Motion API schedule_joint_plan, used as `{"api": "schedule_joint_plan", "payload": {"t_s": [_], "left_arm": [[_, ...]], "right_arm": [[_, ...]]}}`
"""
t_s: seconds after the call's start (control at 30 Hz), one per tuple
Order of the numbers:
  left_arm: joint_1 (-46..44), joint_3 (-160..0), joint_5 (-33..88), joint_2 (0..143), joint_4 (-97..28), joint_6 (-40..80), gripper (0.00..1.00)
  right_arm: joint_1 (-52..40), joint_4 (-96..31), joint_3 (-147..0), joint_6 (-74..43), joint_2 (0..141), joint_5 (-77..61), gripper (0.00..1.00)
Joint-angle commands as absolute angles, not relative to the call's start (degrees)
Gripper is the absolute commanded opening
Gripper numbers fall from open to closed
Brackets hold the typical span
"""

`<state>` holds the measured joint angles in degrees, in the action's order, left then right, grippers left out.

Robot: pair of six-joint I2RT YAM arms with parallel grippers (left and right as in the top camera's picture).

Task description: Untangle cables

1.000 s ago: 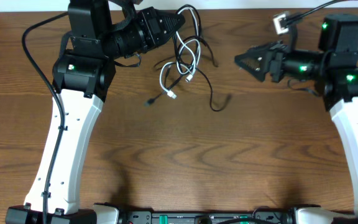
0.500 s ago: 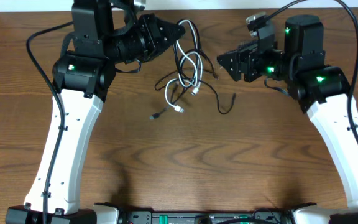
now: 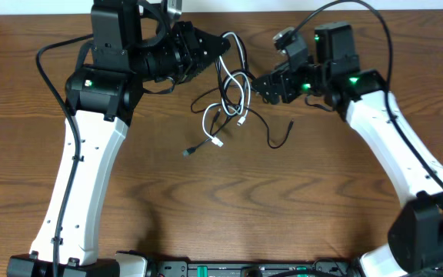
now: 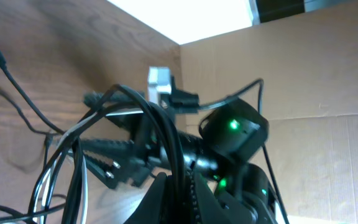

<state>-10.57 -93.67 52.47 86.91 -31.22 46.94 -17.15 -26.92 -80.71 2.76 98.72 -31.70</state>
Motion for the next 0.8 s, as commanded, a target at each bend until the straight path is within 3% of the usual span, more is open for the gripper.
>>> {"api": "schedule_joint_plan", "payload": {"t_s": [0.0, 0.1, 0.17, 0.23, 0.3, 0.33, 0.4, 0.57, 0.7, 0.77], "left_arm": [[-10.7, -94.61, 54.65, 86.8, -31.27, 47.88, 0.08], [-10.74, -94.61, 54.61, 86.8, -31.27, 48.36, 0.08], [-10.74, -94.61, 54.37, 86.83, -31.27, 48.31, 0.08], [-10.74, -94.61, 54.33, 86.8, -31.27, 47.07, 0.08], [-10.74, -94.61, 53.93, 86.83, -31.97, 43.75, 0.08], [-10.74, -94.61, 52.82, 86.8, -33.23, 42.54, 0.08], [-10.74, -94.61, 48.07, 86.8, -38.02, 40.91, 0.08], [-10.74, -94.61, 37.45, 86.83, -45.87, 40.91, 0.08], [-10.74, -94.61, 36.36, 86.83, -46.26, 40.71, 0.08], [-10.74, -94.61, 36.36, 86.83, -46.26, 39.44, 0.08]], "right_arm": [[-18.59, -24.01, -80.86, 2.28, 101.97, -32.47, 0.75], [-19.38, -17.91, -80.86, -3.31, 104.38, -29.54, 0.74], [-20.1, -14.22, -80.86, -4.67, 106.17, -26.13, 0.68], [-20.62, -12.49, -80.86, -4.67, 107.28, -22.48, 0.51], [-20.64, -12.21, -80.86, -4.67, 107.63, -18.79, 0.22], [-20.4, -12.27, -80.86, -4.69, 107.59, -17.96, 0.12], [-19.35, -12.56, -80.88, -5.41, 106.98, -18.2, 0.01], [-16.23, -14.33, -80.88, -7.7, 104.18, -22.15, 0.01], [-14.17, -15.31, -80.88, -7.7, 102.61, -29.91, 0.01], [-13.69, -16.23, -80.88, -7.7, 102.54, -35.57, 0.15]]}}
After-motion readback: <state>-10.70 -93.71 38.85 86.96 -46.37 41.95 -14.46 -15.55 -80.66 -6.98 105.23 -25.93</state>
